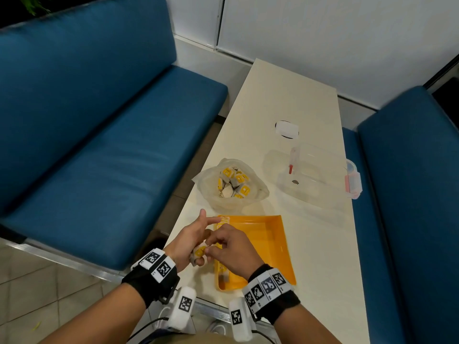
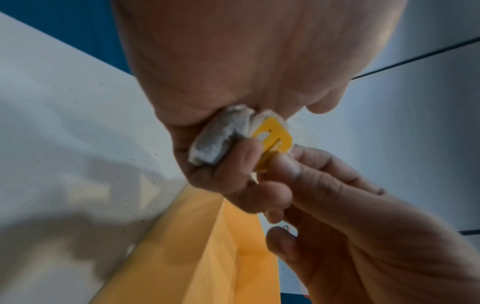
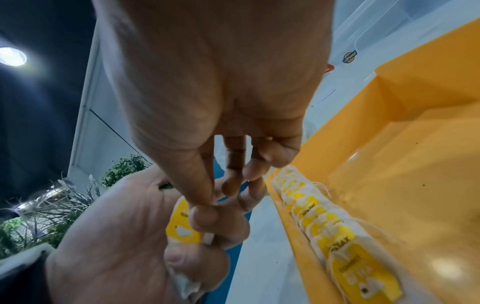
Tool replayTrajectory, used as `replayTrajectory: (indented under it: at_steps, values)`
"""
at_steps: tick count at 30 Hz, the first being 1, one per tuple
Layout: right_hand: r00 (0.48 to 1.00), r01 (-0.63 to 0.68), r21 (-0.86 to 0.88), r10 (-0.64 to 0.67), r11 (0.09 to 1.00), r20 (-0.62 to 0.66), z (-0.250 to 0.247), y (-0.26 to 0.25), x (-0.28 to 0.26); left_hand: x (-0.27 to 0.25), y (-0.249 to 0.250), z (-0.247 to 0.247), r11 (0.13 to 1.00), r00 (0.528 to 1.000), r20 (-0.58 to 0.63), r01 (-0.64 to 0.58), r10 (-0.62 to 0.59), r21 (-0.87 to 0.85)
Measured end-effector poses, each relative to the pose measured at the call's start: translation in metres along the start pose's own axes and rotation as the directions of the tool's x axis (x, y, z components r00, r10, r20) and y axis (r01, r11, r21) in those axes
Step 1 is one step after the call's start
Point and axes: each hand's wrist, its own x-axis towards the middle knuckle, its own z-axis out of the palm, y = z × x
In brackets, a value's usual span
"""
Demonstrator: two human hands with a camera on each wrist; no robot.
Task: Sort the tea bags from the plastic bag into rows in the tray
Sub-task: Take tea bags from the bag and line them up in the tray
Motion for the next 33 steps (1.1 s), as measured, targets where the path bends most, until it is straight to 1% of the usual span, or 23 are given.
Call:
replayTrajectory:
  at_steps: [2,3,7,10,13,17,21,23,24,26,28,31,33]
  values:
    - [1.0,-0.01,0.011,0.01,1.0,-0.012,-0.002,0.001,0.001,-0.002,0.002,0.0,1.0,1.0,0.013,-0.01,0.01,-0.004]
    - [1.0,-0.024,0.029,0.024,0.999,-0.019,-0.005,0.002,0.001,-0.004,0.002,0.0,0.999,0.999,0.021,-0.027,0.026,0.023]
    - [0.996,-0.061,0.118,0.068,0.991,-0.061,-0.02,0.008,0.004,-0.008,0.001,-0.011,0.964,0.993,0.036,-0.115,0.11,0.238]
    - [0.99,-0.057,0.125,0.072,0.99,-0.122,-0.028,0.011,0.006,-0.006,-0.002,-0.016,0.919,0.989,-0.026,-0.125,0.146,0.374]
    - [0.984,-0.059,0.183,0.088,0.981,-0.152,-0.029,0.011,0.007,-0.004,-0.002,-0.012,0.903,0.978,-0.063,-0.159,0.2,0.399]
    - [0.983,-0.095,0.294,0.137,0.951,-0.124,-0.025,0.011,0.006,0.0,-0.001,-0.003,0.89,0.966,-0.063,-0.203,0.249,0.409]
    - [0.982,-0.094,0.314,0.14,0.945,-0.127,-0.031,0.015,0.002,0.003,-0.004,-0.005,0.877,0.967,-0.101,-0.165,0.234,0.451]
    - [0.985,-0.125,0.259,0.151,0.958,-0.084,-0.032,0.026,0.0,0.004,-0.007,-0.01,0.856,0.965,-0.126,-0.138,0.229,0.497]
    - [0.987,-0.146,0.211,0.158,0.967,-0.04,-0.033,0.032,-0.003,0.004,-0.009,-0.012,0.839,0.964,-0.133,-0.129,0.232,0.529]
    - [0.978,-0.2,0.101,0.193,0.975,0.077,-0.03,0.043,-0.009,0.005,-0.012,-0.013,0.811,0.962,-0.134,-0.119,0.236,0.572]
    - [0.956,-0.235,-0.01,0.233,0.972,0.179,-0.025,0.051,-0.015,0.005,-0.015,-0.012,0.792,0.962,-0.125,-0.121,0.241,0.598]
    - [0.934,-0.237,-0.137,0.265,0.962,0.239,-0.013,0.057,-0.019,0.006,-0.019,-0.007,0.742,0.96,-0.09,-0.142,0.264,0.655]
    - [0.921,-0.242,-0.163,0.28,0.956,0.27,-0.004,0.057,-0.02,0.007,-0.022,-0.005,0.709,0.963,-0.062,-0.148,0.261,0.69]
